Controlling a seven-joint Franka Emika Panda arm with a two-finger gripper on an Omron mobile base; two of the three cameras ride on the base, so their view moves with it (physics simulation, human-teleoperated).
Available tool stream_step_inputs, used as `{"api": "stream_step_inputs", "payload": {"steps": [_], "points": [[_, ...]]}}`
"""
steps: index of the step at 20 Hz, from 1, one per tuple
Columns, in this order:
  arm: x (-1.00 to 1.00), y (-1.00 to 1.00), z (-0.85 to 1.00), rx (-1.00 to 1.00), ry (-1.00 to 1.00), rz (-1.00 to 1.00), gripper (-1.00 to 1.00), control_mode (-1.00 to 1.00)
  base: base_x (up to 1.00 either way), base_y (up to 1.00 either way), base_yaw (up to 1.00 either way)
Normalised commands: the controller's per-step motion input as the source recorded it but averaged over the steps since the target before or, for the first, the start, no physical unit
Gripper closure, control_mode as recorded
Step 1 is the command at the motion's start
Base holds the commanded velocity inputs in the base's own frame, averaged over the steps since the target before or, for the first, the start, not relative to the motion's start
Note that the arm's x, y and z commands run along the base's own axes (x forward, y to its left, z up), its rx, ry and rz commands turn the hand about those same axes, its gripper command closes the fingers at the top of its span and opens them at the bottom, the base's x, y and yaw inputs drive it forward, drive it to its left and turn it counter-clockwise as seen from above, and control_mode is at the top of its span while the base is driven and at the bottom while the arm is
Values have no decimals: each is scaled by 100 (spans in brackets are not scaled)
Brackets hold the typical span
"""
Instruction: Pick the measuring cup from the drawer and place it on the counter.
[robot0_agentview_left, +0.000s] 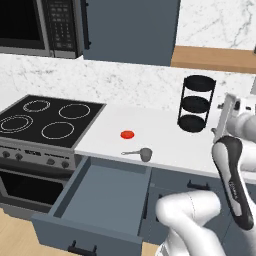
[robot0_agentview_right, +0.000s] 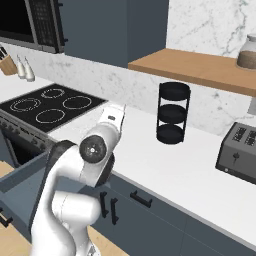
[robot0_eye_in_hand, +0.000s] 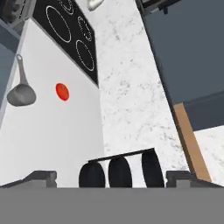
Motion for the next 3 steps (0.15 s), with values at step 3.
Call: {"api": "stream_step_inputs", "payload": {"steps": [3], "points": [[-93,-79,100,35,-52,1,-100,-100,0,0,0]]}}
